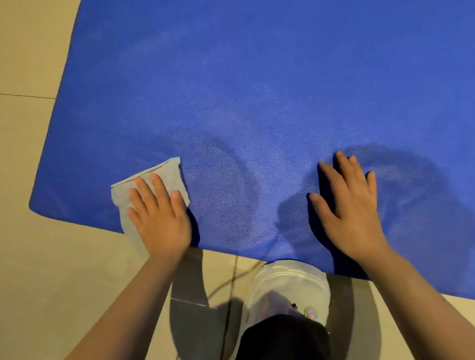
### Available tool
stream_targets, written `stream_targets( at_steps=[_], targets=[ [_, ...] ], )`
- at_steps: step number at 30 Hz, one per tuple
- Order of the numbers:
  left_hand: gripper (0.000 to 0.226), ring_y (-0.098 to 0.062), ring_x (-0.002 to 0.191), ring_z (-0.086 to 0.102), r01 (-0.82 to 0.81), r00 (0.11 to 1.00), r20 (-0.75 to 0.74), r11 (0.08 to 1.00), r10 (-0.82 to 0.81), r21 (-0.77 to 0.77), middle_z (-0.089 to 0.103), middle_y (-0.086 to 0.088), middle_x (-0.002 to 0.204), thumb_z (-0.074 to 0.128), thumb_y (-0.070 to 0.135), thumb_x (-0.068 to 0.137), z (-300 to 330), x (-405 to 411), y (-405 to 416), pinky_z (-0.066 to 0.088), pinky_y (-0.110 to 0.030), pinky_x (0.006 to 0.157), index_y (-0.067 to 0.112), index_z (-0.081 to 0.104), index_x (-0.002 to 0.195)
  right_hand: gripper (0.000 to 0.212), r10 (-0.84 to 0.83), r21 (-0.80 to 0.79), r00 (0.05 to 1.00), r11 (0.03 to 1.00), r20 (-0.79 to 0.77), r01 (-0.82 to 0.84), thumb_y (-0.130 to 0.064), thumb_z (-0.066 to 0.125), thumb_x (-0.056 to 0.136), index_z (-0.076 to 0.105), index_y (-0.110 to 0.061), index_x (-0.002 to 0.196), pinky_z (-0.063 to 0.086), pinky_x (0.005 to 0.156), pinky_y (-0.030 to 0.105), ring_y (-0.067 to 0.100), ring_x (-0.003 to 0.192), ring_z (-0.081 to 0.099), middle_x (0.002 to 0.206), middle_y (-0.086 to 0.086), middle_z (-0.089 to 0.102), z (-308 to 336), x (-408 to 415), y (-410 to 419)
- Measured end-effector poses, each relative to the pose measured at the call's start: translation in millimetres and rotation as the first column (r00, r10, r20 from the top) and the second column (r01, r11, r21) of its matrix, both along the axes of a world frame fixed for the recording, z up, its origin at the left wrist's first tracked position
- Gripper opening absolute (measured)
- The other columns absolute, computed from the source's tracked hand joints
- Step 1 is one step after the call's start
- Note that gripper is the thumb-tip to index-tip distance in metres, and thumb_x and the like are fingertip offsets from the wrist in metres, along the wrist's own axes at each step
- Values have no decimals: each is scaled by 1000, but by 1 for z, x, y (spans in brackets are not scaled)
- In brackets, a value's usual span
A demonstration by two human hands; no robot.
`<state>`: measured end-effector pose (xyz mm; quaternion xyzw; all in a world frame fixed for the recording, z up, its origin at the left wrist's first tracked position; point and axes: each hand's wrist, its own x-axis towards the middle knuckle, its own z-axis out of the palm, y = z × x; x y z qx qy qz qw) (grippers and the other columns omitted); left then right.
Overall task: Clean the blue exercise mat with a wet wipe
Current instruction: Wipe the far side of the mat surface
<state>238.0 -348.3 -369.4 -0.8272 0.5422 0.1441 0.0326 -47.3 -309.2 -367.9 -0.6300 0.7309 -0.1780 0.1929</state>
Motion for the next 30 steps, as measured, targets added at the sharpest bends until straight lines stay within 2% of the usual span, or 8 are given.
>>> stream_targets(
  at_steps=[3,6,11,13,16,19,24,30],
  targets=[
    [72,-38,150,17,315,944,-85,948,-319,-53,18,-17,162,3,51,100,4,-56,15,4,-48,118,10,21,156,52,11,-26,996,1000,-85,-13,-40,35,97,52,-8,134,26,108,56,36,138,34,148,14,41,8,-47,14],
    [65,-36,139,41,727,678,-83,683,-731,-73,44,-14,151,2,44,106,1,-127,26,17,-48,112,16,44,147,55,-135,-20,972,991,-192,134,-40,33,98,49,-5,137,24,109,57,40,139,32,150,19,38,3,-81,33],
    [52,-27,141,42,923,350,-143,367,-926,-120,45,-3,152,28,49,101,-1,-158,-24,18,-52,114,28,55,141,56,-117,-43,971,993,-209,111,-40,33,99,47,-7,141,21,113,54,39,140,31,152,18,38,-4,-87,41],
    [61,-25,149,27,904,406,-58,410,-912,-121,26,3,161,24,58,96,-4,-136,-58,4,-54,116,33,38,150,54,-146,-84,968,988,-203,131,-38,36,98,49,-7,140,22,114,53,38,141,33,151,17,40,-5,-83,41],
    [60,-19,153,-4,598,800,-25,800,-599,-46,-3,8,166,21,59,101,1,-87,-114,-9,-51,118,39,8,156,53,-162,-114,966,983,-204,141,-37,39,97,52,-7,139,25,114,54,37,140,35,150,17,43,-7,-83,41],
    [59,-24,153,-6,300,953,47,954,-301,20,-5,5,167,24,47,105,12,-28,-134,-7,-56,119,34,1,158,53,-155,-115,964,985,-215,132,-37,39,97,52,-8,139,24,115,52,36,140,35,149,16,43,-9,-84,42],
    [59,-28,152,-10,174,984,36,985,-174,17,-12,-5,166,13,43,107,4,-45,-108,-6,-53,120,21,-5,158,55,-159,-124,959,983,-233,133,-40,37,97,53,-7,138,22,115,51,36,140,35,149,16,44,-11,-84,41],
    [74,-35,152,0,623,782,-20,782,-623,-1,-12,-6,161,-12,53,89,-4,-136,-36,-6,-54,114,20,-8,156,56,-158,-118,962,984,-224,134,-42,32,98,52,-9,140,18,116,47,32,142,33,151,13,43,-10,-85,40]
  ],
)
